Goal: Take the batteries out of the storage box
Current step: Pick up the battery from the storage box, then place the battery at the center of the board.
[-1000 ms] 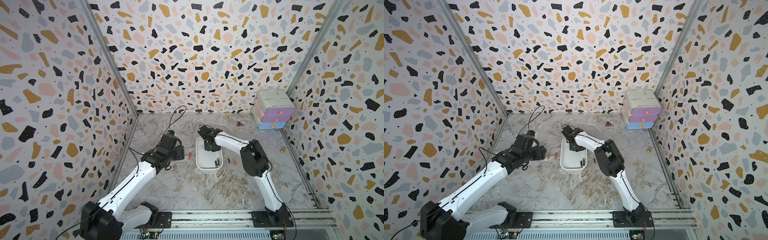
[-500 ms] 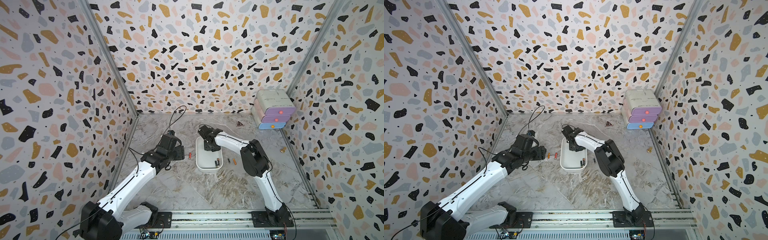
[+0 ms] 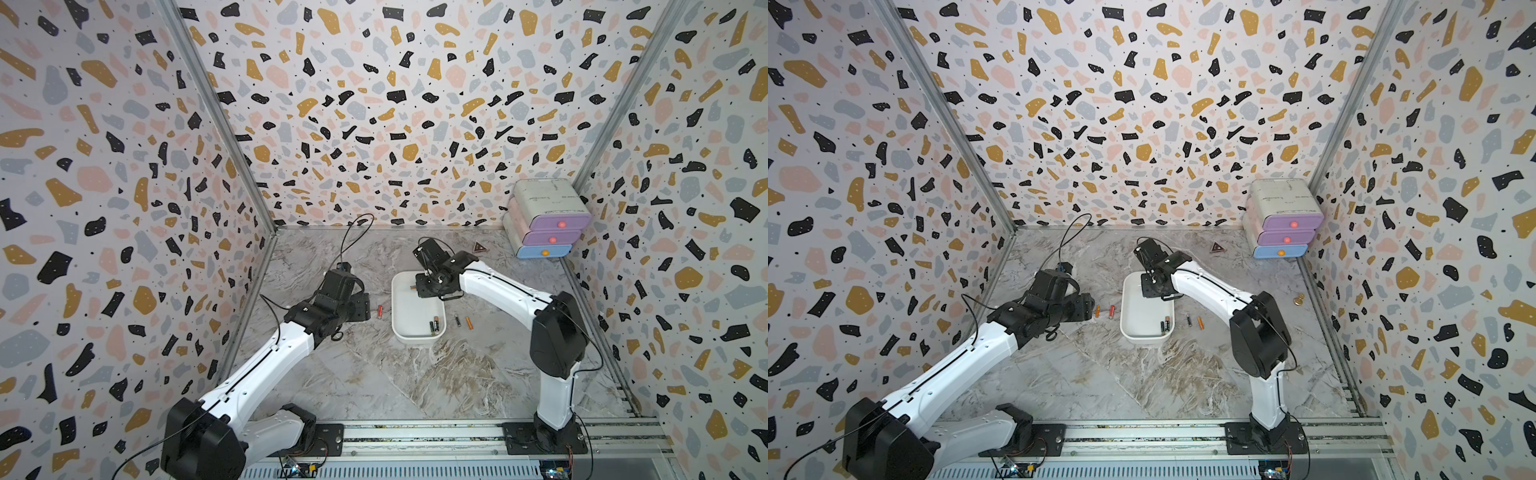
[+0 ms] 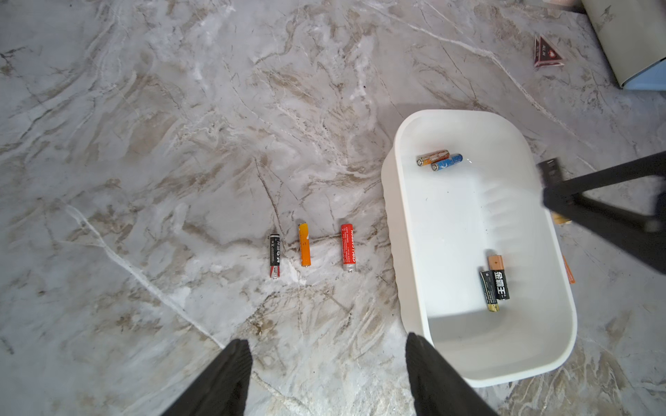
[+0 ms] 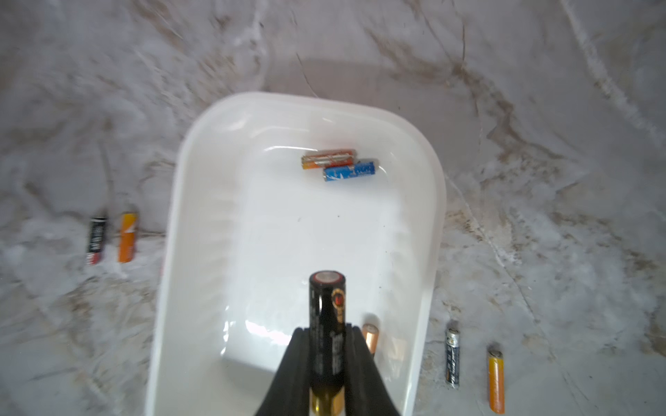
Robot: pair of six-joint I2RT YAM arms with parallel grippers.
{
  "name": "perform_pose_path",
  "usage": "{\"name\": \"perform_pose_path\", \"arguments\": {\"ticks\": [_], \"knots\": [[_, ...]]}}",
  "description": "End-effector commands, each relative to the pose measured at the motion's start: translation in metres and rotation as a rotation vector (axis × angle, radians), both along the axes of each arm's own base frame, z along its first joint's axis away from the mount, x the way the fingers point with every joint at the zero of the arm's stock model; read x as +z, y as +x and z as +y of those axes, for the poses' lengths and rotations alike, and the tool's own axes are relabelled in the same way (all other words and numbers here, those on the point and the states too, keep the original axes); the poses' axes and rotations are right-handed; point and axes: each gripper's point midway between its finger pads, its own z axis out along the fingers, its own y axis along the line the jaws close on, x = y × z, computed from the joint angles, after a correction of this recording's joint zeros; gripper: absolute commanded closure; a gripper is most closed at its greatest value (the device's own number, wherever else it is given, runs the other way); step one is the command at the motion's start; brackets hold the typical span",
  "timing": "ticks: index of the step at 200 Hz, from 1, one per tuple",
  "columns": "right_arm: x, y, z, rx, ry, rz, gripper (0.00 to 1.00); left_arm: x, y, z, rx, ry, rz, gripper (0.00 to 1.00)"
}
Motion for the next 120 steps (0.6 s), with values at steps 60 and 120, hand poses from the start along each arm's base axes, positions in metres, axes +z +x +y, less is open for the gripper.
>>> {"name": "perform_pose_path", "arguments": {"ticks": [60,120], "knots": [[-0.016,-0.031,-0.126,-0.011,-0.015,0.035,1.00,0.084,-0.027,-0.066,-0.407,-0.167,-0.289,0.28],[-0.084,-0.042,-0.162,0.023,-0.227,0.179,1.00,0.064,-0.028,-0.077,-0.450,-0.166,-0.217,0.25]]}}
